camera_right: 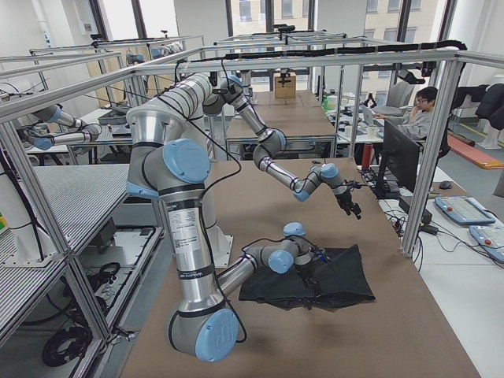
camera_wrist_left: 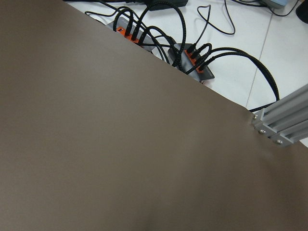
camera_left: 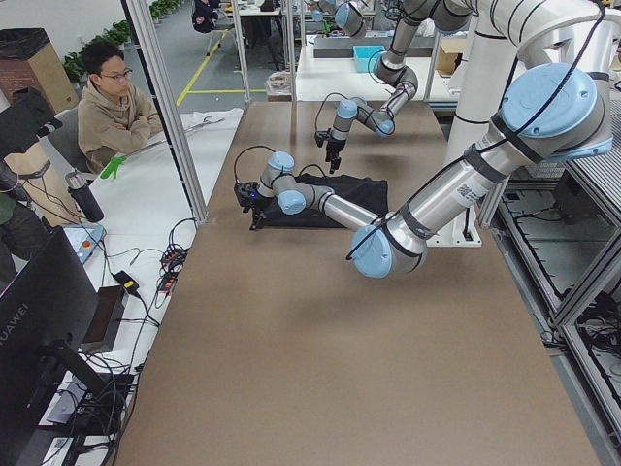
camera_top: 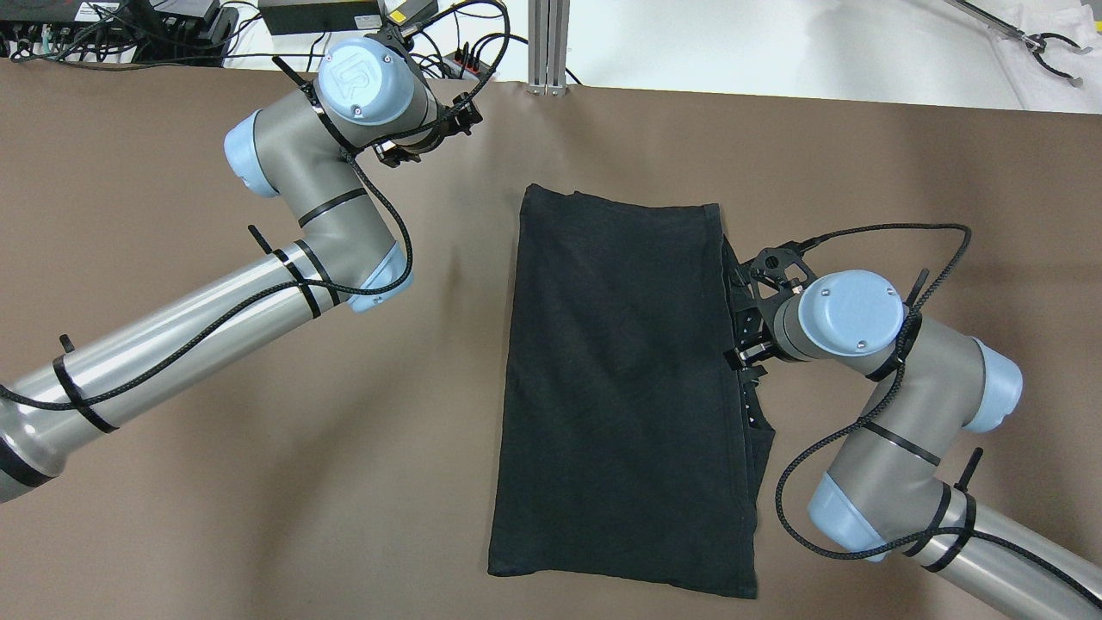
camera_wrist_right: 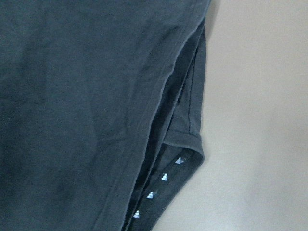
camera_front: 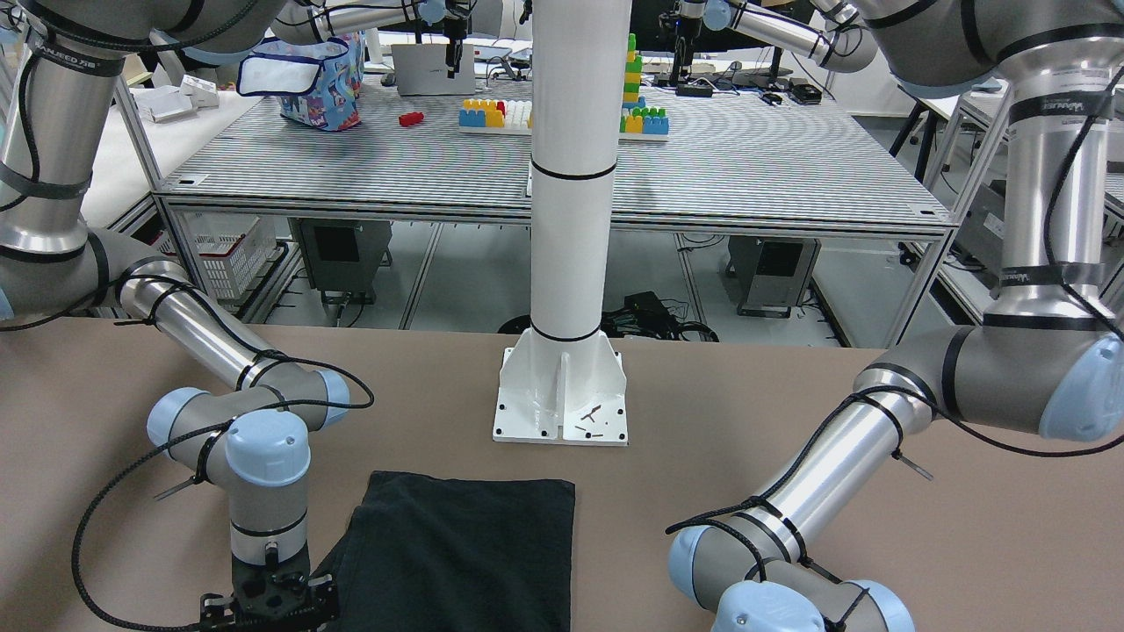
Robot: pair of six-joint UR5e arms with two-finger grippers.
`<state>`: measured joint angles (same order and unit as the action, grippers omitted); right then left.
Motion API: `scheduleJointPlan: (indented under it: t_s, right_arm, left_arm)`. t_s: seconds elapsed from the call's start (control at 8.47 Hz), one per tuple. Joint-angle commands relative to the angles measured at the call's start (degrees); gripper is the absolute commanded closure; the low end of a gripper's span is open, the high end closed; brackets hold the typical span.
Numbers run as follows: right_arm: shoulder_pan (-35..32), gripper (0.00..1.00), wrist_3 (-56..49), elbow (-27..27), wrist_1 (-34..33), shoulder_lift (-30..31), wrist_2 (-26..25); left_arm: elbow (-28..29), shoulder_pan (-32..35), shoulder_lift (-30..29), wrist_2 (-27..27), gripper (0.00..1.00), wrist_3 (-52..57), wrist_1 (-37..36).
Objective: Fold clothes
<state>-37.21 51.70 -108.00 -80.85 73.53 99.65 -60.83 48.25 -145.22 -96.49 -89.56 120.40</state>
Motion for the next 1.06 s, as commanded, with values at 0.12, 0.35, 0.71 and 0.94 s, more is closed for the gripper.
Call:
scheduleJointPlan:
  t_s: [0.12,0.35,0.71,0.94]
  right_arm:
    - [9.5,0.08,37.8,-13.6,3.0,11.3,-1.7]
    - [15.4,0.19,48.9,-12.8,7.1,13.7,-6.4]
    - [21.7,0.27,55.6,-12.2,7.0,13.8,-12.4]
    - [24.4,0.27,59.7,-11.8,7.1,13.9,-12.8]
  left_arm:
    - [-3.7,-1.2,0.1,2.4,0.12,-0.4,-4.3]
    - [-3.9,-1.3,0.1,2.8,0.12,-0.4,-4.3]
    - [-4.4,-2.5,0.1,4.8,0.12,-0.4,-4.4]
    - [-4.5,-3.0,0.0,5.1,0.12,-0.8,-4.4]
